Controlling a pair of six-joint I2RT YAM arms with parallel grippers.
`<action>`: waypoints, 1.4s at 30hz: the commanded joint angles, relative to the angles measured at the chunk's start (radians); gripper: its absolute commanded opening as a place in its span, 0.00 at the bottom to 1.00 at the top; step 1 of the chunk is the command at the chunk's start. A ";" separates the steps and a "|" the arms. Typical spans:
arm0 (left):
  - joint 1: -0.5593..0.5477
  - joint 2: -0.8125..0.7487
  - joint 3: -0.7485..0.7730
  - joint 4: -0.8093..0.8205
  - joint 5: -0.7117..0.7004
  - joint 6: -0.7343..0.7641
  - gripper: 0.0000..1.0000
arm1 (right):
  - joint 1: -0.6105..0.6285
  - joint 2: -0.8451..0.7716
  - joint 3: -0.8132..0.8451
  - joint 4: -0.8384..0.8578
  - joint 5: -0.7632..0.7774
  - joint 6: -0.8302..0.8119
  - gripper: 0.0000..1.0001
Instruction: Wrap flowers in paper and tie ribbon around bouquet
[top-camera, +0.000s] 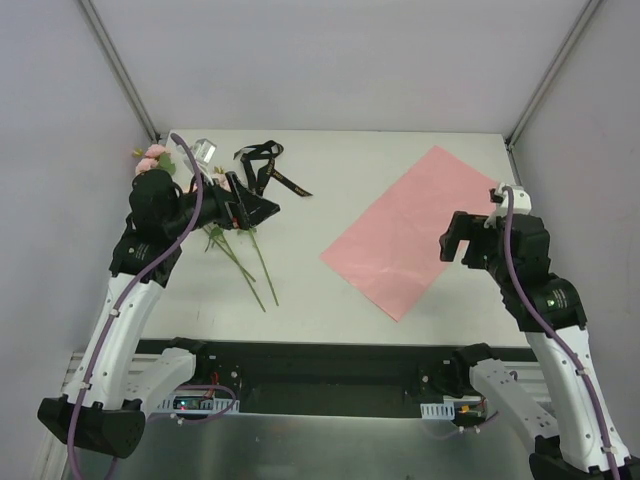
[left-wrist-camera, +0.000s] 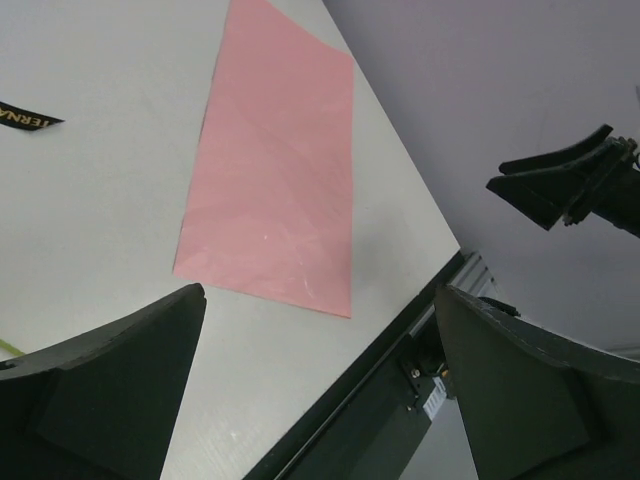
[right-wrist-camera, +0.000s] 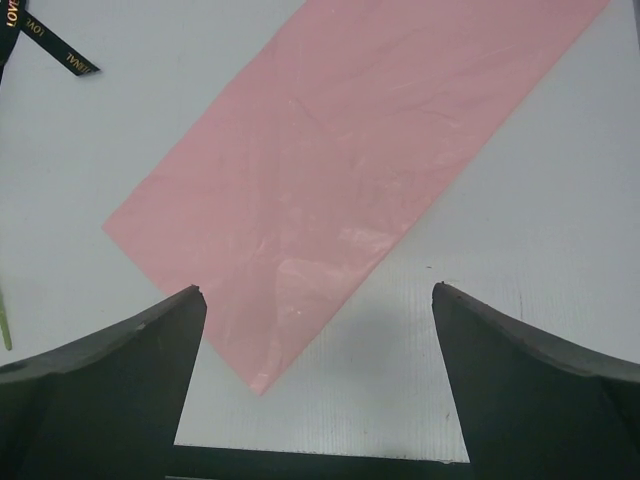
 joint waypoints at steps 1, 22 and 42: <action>-0.010 0.023 -0.017 0.028 0.137 -0.049 0.99 | 0.005 0.071 0.036 -0.015 0.035 0.047 1.00; -0.442 0.788 0.144 0.031 -0.223 0.100 0.95 | -0.307 0.405 -0.309 0.223 -0.102 0.268 1.00; -0.444 1.064 0.212 -0.003 -0.329 0.146 0.87 | -0.249 0.757 -0.288 0.499 -0.381 0.176 0.65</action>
